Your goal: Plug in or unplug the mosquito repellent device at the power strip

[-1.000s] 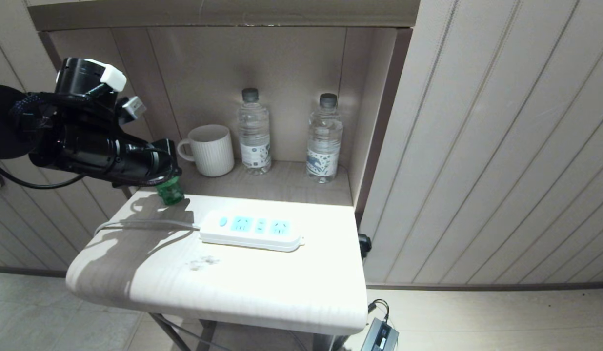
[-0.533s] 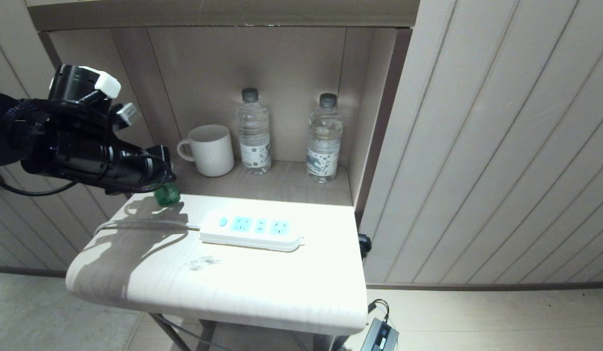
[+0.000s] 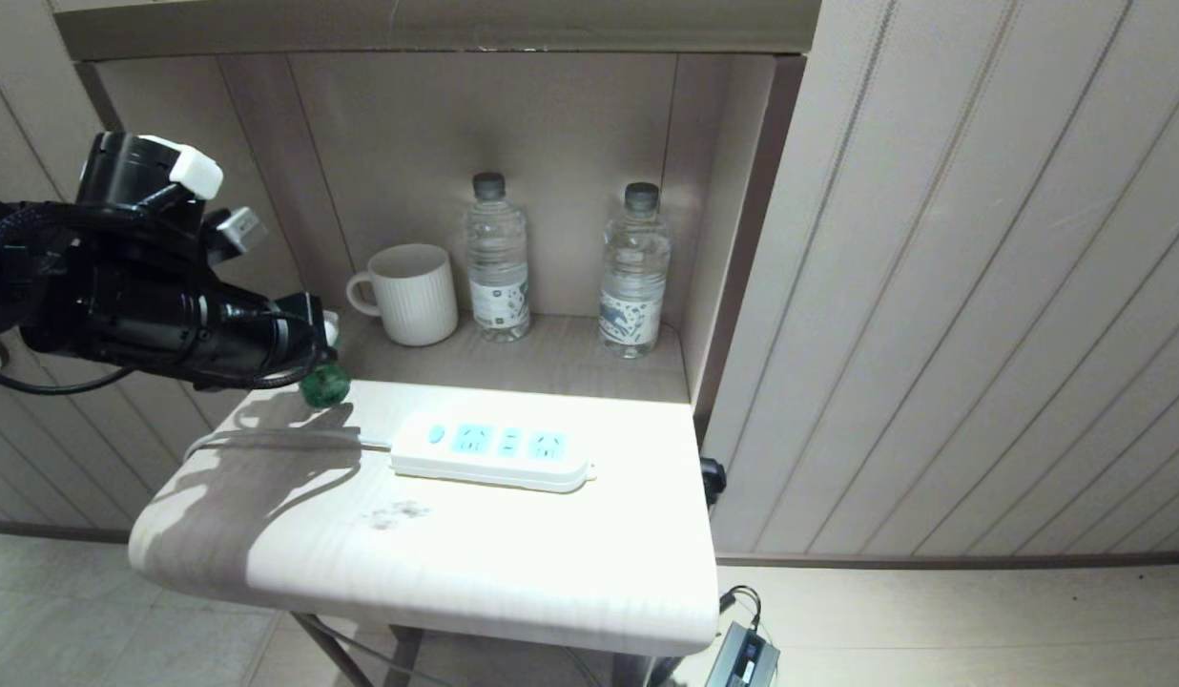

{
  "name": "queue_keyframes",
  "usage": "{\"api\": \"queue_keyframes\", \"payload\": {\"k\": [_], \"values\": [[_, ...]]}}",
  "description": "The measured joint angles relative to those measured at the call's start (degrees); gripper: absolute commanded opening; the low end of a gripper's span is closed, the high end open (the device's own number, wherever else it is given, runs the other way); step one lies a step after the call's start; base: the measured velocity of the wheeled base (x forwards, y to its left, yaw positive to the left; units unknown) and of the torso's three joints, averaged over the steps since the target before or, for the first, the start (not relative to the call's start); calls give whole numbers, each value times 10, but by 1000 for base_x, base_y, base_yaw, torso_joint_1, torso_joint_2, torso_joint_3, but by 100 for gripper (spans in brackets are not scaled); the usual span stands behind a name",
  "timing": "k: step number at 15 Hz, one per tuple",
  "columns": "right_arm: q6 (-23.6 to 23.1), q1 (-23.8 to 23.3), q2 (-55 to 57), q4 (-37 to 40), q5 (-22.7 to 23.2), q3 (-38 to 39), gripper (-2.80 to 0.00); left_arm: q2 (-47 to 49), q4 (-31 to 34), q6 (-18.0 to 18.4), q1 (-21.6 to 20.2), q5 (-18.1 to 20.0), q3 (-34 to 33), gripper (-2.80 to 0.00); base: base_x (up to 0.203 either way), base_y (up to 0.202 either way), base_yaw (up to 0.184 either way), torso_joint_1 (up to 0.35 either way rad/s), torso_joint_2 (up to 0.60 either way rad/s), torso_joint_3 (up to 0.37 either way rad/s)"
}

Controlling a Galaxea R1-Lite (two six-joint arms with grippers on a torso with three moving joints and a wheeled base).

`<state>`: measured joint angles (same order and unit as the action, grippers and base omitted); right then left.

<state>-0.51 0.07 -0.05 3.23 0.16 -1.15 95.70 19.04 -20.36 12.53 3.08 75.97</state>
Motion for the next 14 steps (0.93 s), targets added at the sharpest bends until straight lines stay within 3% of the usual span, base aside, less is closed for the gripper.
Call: {"api": "queue_keyframes", "payload": {"k": [8,14], "values": [[0,0,0,0,0,0,-280,-19,-1,5,0,4,-25,-280,0,0,0,0,0,0],[0,0,0,0,0,0,-280,-119,-31,11,9,41,-90,-280,0,0,0,0,0,0]]}}
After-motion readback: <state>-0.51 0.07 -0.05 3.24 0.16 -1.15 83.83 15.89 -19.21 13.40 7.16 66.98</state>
